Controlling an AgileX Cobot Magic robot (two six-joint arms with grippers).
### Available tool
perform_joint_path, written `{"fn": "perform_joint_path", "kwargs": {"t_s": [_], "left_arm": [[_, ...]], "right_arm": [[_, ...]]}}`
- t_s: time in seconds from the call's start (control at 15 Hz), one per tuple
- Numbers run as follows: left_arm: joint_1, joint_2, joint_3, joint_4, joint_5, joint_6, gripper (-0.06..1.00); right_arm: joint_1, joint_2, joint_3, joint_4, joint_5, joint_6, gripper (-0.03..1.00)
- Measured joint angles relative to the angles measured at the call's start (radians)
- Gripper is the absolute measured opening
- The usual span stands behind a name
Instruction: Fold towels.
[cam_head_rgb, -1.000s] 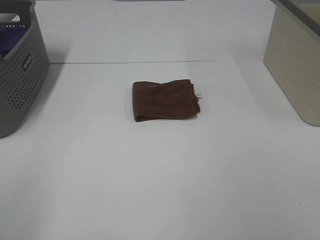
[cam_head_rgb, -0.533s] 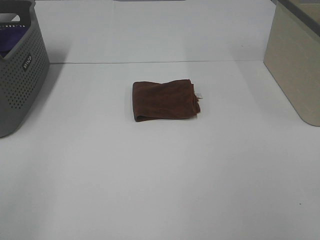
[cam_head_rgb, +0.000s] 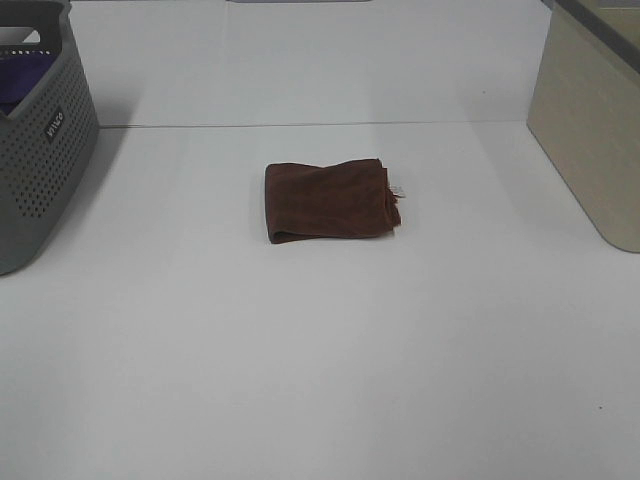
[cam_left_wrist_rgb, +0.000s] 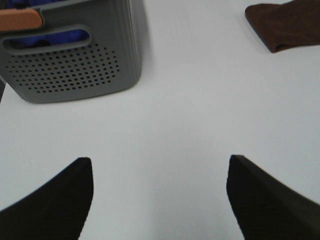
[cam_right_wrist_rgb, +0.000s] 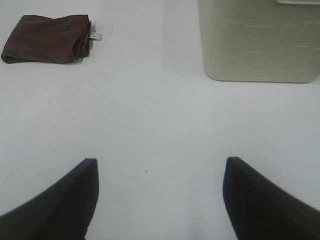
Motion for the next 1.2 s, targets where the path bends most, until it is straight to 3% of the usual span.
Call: {"fn": "perform_joint_path", "kwargs": {"t_s": [1.2], "left_arm": [[0.019,-0.031,0.000,-0.001,0.001,0.000,0.69]], "right_arm": [[0.000,-0.019,0.000,0.000,0.002,0.000,0.69]]}}
